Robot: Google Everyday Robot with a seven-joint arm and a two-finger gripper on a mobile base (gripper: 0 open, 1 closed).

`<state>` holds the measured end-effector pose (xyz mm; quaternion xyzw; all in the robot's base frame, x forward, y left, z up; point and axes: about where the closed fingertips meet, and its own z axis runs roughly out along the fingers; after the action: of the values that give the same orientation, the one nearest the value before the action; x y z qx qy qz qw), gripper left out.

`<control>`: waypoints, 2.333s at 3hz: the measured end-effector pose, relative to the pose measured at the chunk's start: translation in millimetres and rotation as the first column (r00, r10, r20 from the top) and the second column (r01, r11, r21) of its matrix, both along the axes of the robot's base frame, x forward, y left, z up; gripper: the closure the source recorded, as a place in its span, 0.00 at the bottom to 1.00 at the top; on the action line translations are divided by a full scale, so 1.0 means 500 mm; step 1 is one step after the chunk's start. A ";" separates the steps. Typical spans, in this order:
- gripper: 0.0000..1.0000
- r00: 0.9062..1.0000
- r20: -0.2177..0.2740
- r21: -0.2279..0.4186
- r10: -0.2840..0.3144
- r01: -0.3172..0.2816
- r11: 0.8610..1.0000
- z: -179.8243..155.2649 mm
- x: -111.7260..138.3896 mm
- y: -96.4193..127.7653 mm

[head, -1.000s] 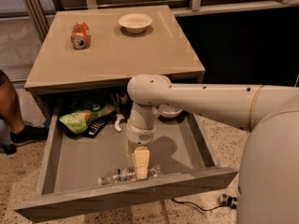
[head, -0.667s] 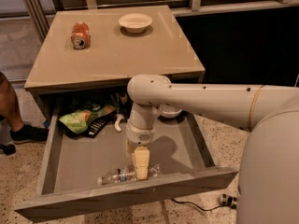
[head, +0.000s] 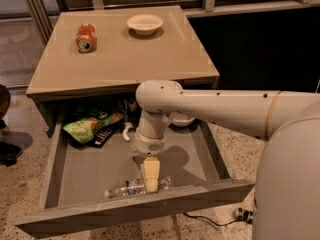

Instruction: Pick water bottle from top drawer and place on counter

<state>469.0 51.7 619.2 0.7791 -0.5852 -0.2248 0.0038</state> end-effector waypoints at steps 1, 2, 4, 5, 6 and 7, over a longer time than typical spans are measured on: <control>0.00 1.000 0.000 0.000 0.000 0.000 1.000 0.000 0.000 0.000; 0.00 0.997 0.064 -0.050 -0.044 0.047 0.998 0.073 0.025 -0.037; 0.23 0.997 0.064 -0.050 -0.044 0.047 0.998 0.073 0.025 -0.037; 0.45 0.997 0.064 -0.050 -0.044 0.047 0.998 0.073 0.025 -0.037; 0.44 0.997 0.064 -0.050 -0.044 0.047 0.998 0.073 0.025 -0.037; 0.31 0.997 0.064 -0.050 -0.044 0.047 0.998 0.072 0.025 -0.037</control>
Offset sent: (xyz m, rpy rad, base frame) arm 0.0221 -0.0260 0.0441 -0.0478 -0.0687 -0.0742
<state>481.5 33.1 655.4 0.7719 -0.6082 -0.1853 0.0004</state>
